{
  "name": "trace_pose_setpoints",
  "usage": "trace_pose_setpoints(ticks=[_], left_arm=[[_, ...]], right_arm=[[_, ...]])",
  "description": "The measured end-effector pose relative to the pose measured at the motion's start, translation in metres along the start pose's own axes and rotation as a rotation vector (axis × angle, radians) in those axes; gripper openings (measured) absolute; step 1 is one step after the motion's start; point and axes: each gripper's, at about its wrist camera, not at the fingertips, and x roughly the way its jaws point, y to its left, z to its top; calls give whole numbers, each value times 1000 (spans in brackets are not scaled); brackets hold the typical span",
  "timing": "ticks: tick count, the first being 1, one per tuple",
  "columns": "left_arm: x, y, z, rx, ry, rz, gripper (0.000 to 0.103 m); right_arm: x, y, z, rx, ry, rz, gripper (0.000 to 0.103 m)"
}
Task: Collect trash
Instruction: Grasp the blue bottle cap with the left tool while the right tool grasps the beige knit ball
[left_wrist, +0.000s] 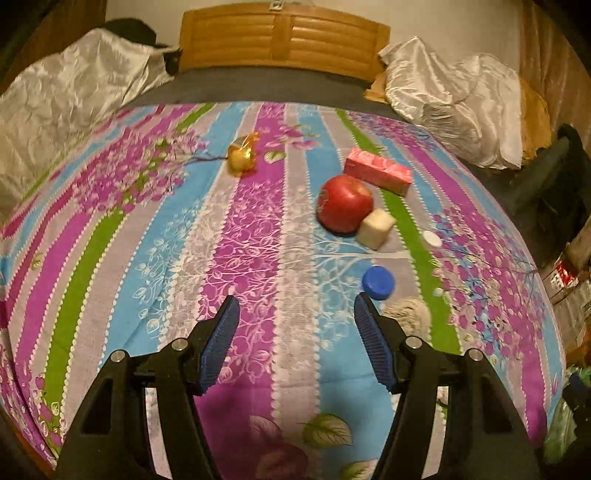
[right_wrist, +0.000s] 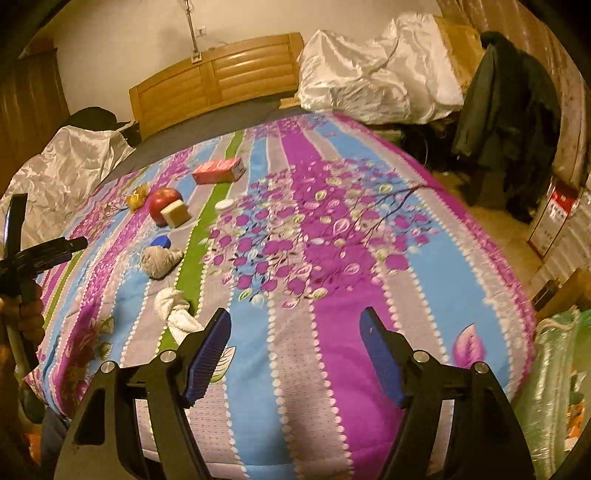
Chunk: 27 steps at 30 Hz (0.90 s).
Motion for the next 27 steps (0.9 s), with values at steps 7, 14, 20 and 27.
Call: trace_pose_setpoints(ticks=[7, 14, 20, 27], left_arm=[[39, -33, 16, 84, 74, -97, 55], [99, -76, 34, 188, 171, -123, 54], [145, -88, 30, 226, 300, -124, 53], [140, -94, 26, 312, 261, -105, 37]], right_arm=[[25, 2, 2, 15, 39, 14, 73], [41, 12, 4, -12, 68, 26, 73], [57, 14, 1, 1, 110, 44, 73], [61, 37, 13, -37, 94, 97, 73]])
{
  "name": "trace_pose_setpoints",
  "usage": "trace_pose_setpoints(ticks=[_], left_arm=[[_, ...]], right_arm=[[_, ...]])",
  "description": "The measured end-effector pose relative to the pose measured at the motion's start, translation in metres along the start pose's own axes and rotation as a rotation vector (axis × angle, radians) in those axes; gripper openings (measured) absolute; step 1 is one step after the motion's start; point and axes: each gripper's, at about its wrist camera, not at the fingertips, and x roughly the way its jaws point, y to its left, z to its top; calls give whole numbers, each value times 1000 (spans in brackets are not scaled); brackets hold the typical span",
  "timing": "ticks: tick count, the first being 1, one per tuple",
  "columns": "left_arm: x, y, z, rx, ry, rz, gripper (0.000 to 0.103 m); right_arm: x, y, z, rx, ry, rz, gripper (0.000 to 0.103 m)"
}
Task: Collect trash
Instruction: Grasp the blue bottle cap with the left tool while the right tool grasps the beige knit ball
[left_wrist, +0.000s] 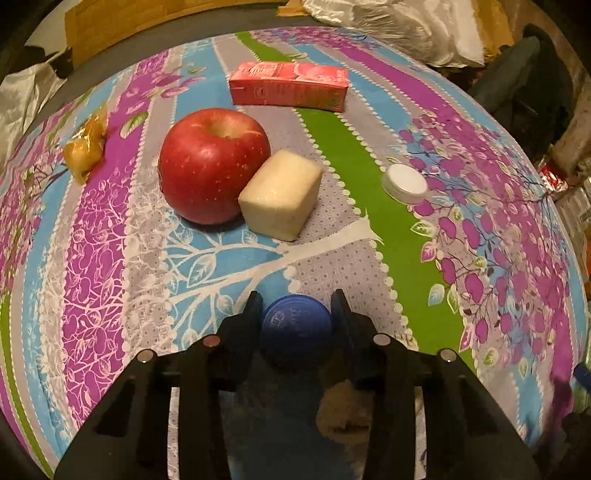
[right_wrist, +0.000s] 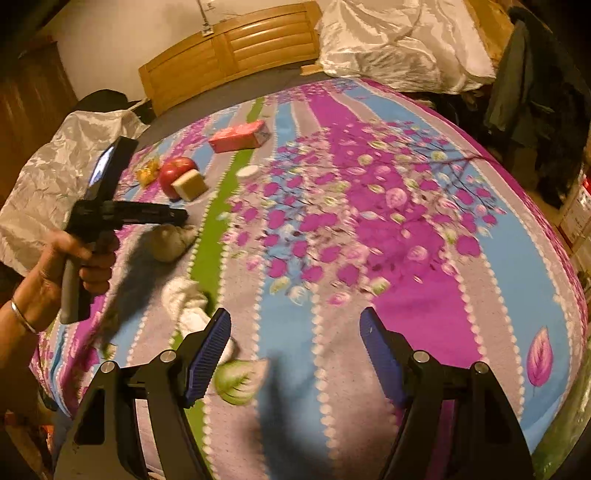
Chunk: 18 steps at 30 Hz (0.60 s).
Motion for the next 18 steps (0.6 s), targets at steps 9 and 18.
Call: trace_pose_setpoints(ticks=[9, 18], left_arm=[[-75, 57, -37, -165, -191, 69, 37], [-121, 87, -115, -279, -209, 128, 37]], right_arm=[[0, 54, 35, -101, -44, 122, 73], [81, 158, 70, -357, 62, 216, 73]])
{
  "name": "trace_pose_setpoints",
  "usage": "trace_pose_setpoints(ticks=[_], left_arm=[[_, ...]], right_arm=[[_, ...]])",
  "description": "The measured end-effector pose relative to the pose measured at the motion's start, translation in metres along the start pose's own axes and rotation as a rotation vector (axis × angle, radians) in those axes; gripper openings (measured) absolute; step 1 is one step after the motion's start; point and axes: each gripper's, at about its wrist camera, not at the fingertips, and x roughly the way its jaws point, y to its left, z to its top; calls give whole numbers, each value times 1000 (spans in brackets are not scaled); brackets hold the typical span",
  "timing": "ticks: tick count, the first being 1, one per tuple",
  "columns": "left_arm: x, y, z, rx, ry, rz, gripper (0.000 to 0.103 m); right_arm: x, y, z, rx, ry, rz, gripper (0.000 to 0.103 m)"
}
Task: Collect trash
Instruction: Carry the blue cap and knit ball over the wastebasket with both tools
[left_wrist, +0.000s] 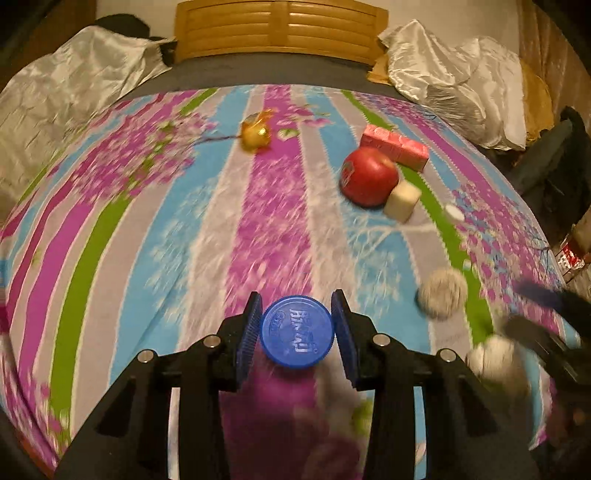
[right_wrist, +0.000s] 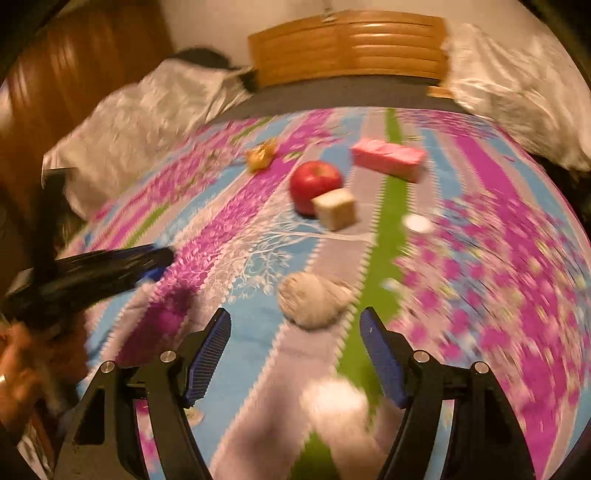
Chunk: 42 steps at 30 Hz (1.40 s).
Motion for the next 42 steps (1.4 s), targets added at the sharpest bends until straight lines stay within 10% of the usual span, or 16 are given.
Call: trace_pose_setpoints(ticks=[3, 5, 9, 15, 27, 42], left_arm=[[-10, 7, -14, -19, 9, -8, 37], [-13, 11, -17, -29, 8, -11, 37], [-19, 15, -17, -38, -8, 0, 37], [-40, -9, -8, -9, -67, -23, 37], [-95, -131, 8, 242, -156, -171, 37], [-155, -381, -27, 631, -195, -543, 37]], right_arm=[[45, 6, 9, -60, 100, -39, 71], [64, 3, 6, -72, 152, -63, 48], [52, -5, 8, -26, 117, -39, 26], [-21, -5, 10, 46, -28, 11, 25], [-268, -52, -53, 196, -358, -133, 25], [-547, -167, -263, 590, -547, -731, 25]])
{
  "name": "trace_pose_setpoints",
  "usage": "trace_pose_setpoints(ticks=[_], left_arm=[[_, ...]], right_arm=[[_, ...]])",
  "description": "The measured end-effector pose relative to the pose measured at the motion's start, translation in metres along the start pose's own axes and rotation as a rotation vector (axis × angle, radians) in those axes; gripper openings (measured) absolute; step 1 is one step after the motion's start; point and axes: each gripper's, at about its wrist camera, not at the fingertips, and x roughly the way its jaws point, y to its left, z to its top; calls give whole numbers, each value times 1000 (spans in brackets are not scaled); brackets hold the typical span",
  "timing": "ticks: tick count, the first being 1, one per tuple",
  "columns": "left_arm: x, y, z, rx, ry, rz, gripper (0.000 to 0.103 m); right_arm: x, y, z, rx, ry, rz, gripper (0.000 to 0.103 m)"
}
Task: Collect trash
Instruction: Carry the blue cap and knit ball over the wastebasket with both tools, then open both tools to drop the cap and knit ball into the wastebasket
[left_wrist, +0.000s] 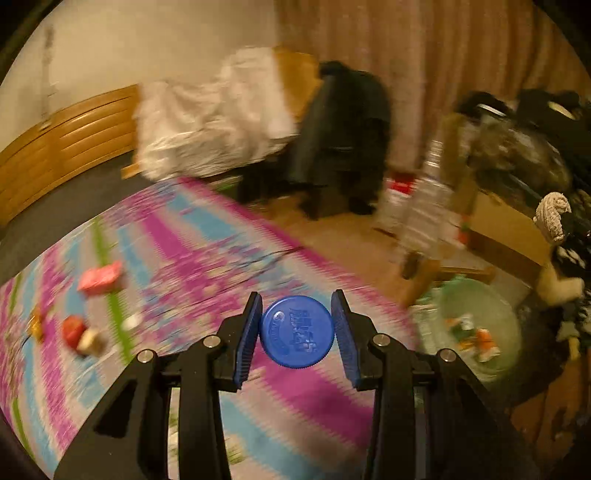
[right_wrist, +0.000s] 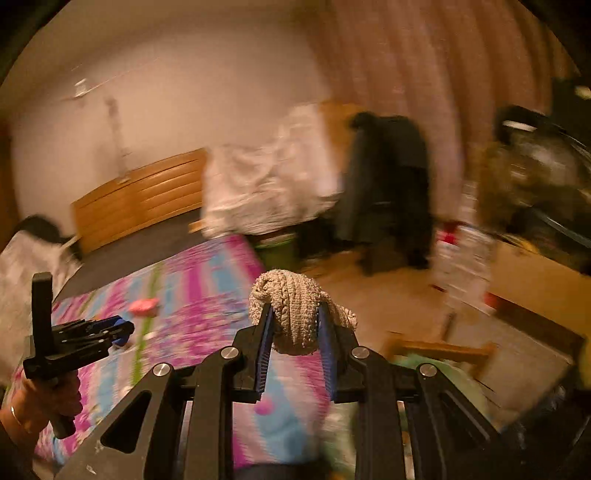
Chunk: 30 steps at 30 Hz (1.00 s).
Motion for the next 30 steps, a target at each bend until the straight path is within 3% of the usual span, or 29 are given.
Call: trace_pose_setpoints(ticks=[6, 12, 19, 24, 30], left_arm=[[44, -102, 36, 148, 28, -164, 37], [78, -194, 43, 308, 74, -291, 37], [131, -269, 21, 434, 178, -327, 37], [155, -289, -2, 477, 250, -333, 37], [164, -294, -6, 487, 271, -330, 37]], right_arm=[[-26, -96, -15, 65, 34, -224, 25], [-20, -152, -41, 100, 116, -388, 25], [19, -177, -72, 169, 238, -365, 25], [48, -177, -94, 192, 304, -324, 25], [71, -178, -104, 200, 334, -283, 25]])
